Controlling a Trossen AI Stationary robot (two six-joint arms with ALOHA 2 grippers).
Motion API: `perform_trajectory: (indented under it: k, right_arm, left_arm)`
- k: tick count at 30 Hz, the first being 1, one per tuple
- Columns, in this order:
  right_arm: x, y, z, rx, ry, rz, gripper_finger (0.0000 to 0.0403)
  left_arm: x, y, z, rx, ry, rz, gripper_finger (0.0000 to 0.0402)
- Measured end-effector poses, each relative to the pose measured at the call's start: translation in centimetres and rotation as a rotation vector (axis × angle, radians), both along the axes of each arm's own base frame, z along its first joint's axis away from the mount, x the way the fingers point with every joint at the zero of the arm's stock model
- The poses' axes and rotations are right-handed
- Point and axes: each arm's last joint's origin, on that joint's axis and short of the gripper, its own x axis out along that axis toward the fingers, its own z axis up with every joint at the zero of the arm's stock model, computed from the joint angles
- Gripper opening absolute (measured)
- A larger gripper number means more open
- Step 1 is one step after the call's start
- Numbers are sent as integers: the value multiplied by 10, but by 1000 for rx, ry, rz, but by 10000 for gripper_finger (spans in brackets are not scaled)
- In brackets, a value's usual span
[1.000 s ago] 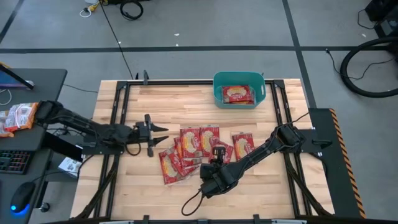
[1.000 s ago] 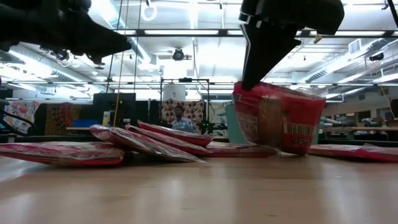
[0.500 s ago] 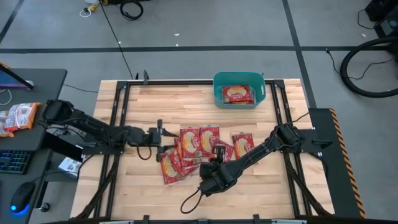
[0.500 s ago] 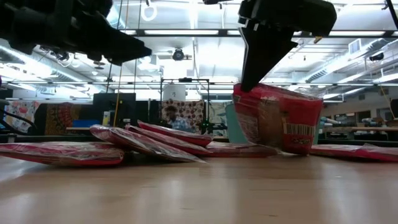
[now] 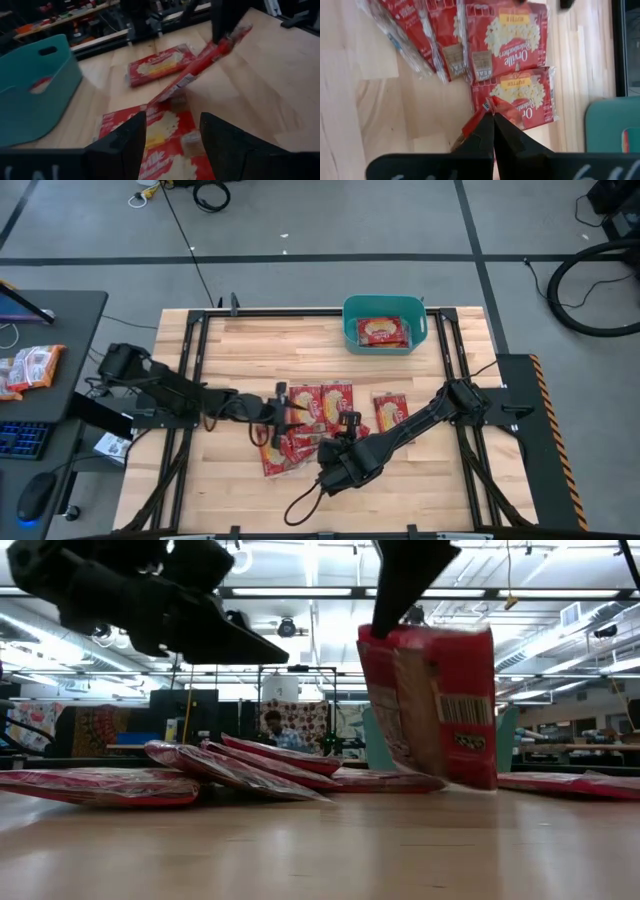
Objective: Sort popcorn bags into baskets
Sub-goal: Put the popcorn bag into the green bin
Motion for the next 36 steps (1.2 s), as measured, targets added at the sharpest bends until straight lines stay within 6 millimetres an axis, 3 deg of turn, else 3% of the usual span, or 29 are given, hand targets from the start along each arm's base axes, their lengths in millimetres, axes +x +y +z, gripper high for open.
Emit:
perform_trajectory:
  k: [13, 24, 28, 36]
  right_arm:
    - [4, 2, 13, 15, -33, 28, 3]
    - [8, 2, 14, 29, -62, 44, 3]
    - [10, 3, 14, 32, -76, 61, 3]
    - [11, 3, 15, 10, -88, 65, 10]
  left_arm:
    - [46, -14, -9, -4, 32, -91, 190]
    - [70, -21, -8, -29, -2, -138, 190]
    - [70, -22, -9, -43, 9, -185, 188]
    - [70, -23, -10, -41, 18, -204, 122]
